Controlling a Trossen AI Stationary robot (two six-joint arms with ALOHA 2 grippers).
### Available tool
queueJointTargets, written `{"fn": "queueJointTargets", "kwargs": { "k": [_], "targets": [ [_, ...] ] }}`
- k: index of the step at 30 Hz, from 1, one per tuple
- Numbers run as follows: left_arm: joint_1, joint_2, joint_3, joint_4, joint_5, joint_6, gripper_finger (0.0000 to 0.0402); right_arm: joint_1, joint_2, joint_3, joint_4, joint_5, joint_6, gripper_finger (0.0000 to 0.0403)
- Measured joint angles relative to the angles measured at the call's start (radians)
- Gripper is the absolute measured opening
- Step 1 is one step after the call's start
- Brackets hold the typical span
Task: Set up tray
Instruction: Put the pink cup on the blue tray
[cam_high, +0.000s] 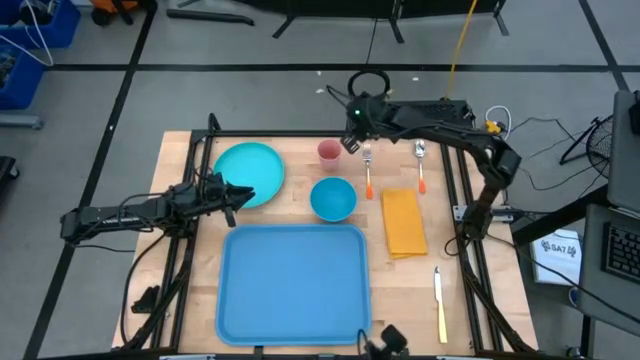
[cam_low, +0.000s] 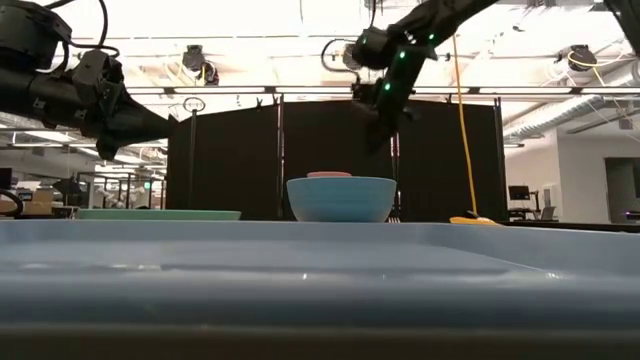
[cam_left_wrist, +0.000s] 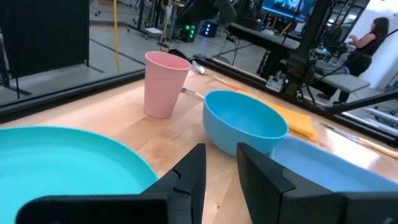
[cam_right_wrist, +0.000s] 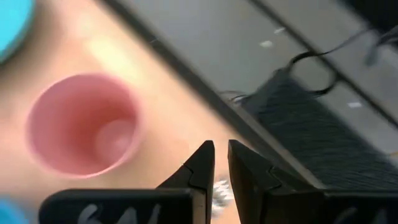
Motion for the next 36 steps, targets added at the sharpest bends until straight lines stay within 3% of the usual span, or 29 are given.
{"fn": "queueJointTargets", "kwargs": {
  "k": [2, 10, 24, 36],
  "targets": [
    [0.0, 0.0, 0.0, -0.001, 0.0, -0.004, 0.0093, 0.008, 0.029, 0.0, 0.004, -0.055, 0.007, 0.0038],
    [0.0, 0.0, 0.0, -0.004, 0.0, -0.019, 0.0093, 0.033, 0.063, 0.0, 0.036, -0.061, 0.016, 0.005],
    [0.0, 0.0, 0.001, -0.014, 0.004, -0.022, 0.0093, 0.04, 0.063, -0.002, 0.063, -0.087, 0.079, 0.0149],
    [0.0, 0.0, 0.001, -0.018, 0.02, -0.026, 0.0093, 0.067, 0.142, -0.005, 0.098, -0.087, 0.081, 0.015]
  ]
}}
